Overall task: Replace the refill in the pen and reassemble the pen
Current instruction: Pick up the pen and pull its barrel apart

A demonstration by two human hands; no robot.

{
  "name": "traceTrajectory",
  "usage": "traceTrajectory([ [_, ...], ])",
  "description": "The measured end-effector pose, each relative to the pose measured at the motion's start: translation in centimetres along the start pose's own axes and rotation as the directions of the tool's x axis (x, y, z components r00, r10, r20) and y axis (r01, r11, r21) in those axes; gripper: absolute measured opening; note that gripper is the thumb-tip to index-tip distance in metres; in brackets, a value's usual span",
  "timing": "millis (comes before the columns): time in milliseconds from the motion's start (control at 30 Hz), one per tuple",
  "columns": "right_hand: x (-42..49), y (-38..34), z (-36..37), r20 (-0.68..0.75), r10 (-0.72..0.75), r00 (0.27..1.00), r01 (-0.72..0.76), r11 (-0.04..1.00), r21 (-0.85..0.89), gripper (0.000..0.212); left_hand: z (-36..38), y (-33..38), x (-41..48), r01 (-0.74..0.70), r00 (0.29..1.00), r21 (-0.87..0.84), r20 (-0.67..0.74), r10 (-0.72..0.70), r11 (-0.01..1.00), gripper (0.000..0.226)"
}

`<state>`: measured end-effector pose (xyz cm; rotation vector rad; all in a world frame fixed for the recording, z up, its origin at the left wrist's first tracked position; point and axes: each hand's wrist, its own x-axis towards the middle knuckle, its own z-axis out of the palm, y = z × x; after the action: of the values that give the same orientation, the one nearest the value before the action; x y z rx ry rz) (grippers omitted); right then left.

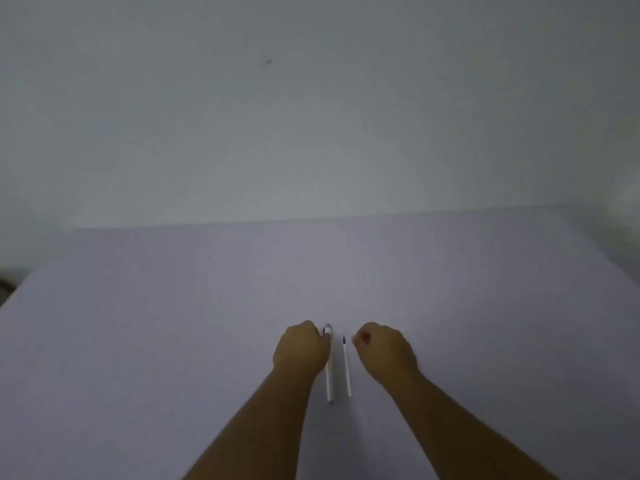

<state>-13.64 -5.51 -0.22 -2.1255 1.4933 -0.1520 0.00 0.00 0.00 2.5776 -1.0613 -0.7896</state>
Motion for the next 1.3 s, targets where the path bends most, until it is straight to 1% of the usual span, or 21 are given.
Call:
traceTrajectory([
  [33,0.2,0.3,0.4,0.004,0.012,1.000,-0.012,1.000,-0.009,0.029,0.6,-0.1,0.0,0.028,0.999,-0.031,0.043,-0.026,0.999,0.042],
  [67,0.3,0.5,0.6,-0.010,0.015,1.000,-0.015,1.000,-0.004,0.029,1.2,-0.1,0.0,0.053,0.997,-0.054,0.053,-0.051,0.997,0.041],
  [167,0.3,0.9,1.3,0.010,0.022,1.000,-0.022,1.000,0.015,0.028,3.0,-0.4,-0.1,0.109,0.990,-0.098,0.096,-0.100,0.989,0.037],
  [300,0.4,1.3,1.7,0.029,0.011,1.000,-0.013,0.998,0.055,0.026,3.7,-0.5,0.0,0.135,0.988,-0.108,0.090,-0.125,0.985,0.022],
  [367,0.5,1.2,1.5,0.038,0.014,0.999,-0.018,0.995,0.099,0.025,3.6,-0.5,0.0,0.125,0.989,-0.108,0.091,-0.115,0.986,0.017],
  [400,0.5,1.0,1.4,0.043,0.018,0.999,-0.024,0.992,0.126,0.024,3.4,-0.5,-0.2,0.117,0.990,-0.121,0.087,-0.107,0.986,0.013],
  [467,0.7,0.5,1.1,0.072,0.040,0.997,-0.054,0.976,0.210,0.026,2.8,-0.5,-0.5,0.092,0.995,-0.202,0.064,-0.081,0.975,0.008],
  [533,0.8,-0.5,0.8,0.111,0.084,0.990,-0.114,0.947,0.301,0.031,2.3,-0.6,-0.9,0.023,1.000,-0.293,0.010,-0.021,0.956,0.007],
  [600,0.9,-1.6,0.4,0.166,0.146,0.975,-0.204,0.880,0.428,0.038,1.8,-0.7,-1.6,-0.075,0.997,-0.344,-0.035,0.067,0.936,0.008],
  [667,1.0,-2.6,0.0,0.207,0.207,0.956,-0.289,0.785,0.548,0.039,1.2,-0.5,-2.3,-0.141,0.990,-0.370,-0.034,0.138,0.918,0.010],
  [733,1.2,-3.2,0.0,0.212,0.224,0.951,-0.308,0.754,0.581,0.035,0.4,-0.3,-2.7,-0.133,0.986,-0.397,0.035,0.160,0.908,0.011],
  [800,1.2,-3.5,-0.1,0.181,0.248,0.952,-0.307,0.734,0.606,0.033,-0.5,-0.3,-2.9,-0.094,0.974,-0.417,0.148,0.170,0.904,0.013],
  [833,1.5,-3.4,-0.3,0.163,0.274,0.948,-0.313,0.703,0.638,0.033,-0.9,-0.4,-2.9,-0.079,0.963,-0.406,0.205,0.175,0.911,0.013],
  [900,2.2,-2.7,-1.0,0.150,0.320,0.936,-0.333,0.657,0.676,0.033,-1.5,-0.8,-3.0,-0.051,0.952,-0.395,0.257,0.163,0.917,0.016],
  [933,2.5,-2.1,-1.3,0.154,0.310,0.938,-0.333,0.688,0.645,0.032,-1.7,-1.2,-3.1,-0.029,0.957,-0.420,0.251,0.146,0.907,0.018],
  [967,2.8,-1.5,-1.4,0.168,0.275,0.947,-0.321,0.768,0.554,0.030,-1.8,-1.5,-3.1,-0.003,0.964,-0.452,0.237,0.123,0.892,0.020],
  [1000,2.8,-0.9,-1.4,0.194,0.239,0.952,-0.301,0.853,0.427,0.028,-2.0,-1.8,-3.1,0.021,0.969,-0.474,0.227,0.099,0.880,0.020],
  [1033,2.6,-0.6,-1.1,0.215,0.217,0.952,-0.275,0.916,0.294,0.026,-2.0,-2.1,-3.1,0.036,0.972,-0.485,0.221,0.082,0.874,0.019],
  [1067,2.3,-0.3,-0.7,0.224,0.206,0.953,-0.251,0.947,0.201,0.024,-2.0,-2.3,-3.0,0.047,0.973,-0.487,0.222,0.072,0.872,0.017],
  [1133,1.6,0.2,0.6,0.217,0.219,0.951,-0.254,0.956,0.150,0.024,-1.9,-2.5,-2.8,0.059,0.973,-0.495,0.225,0.062,0.867,0.013],
  [1300,1.1,0.0,1.7,0.186,0.244,0.952,-0.270,0.954,0.131,0.026,-1.6,-2.5,-2.7,0.070,0.975,-0.515,0.215,0.050,0.854,0.009],
])
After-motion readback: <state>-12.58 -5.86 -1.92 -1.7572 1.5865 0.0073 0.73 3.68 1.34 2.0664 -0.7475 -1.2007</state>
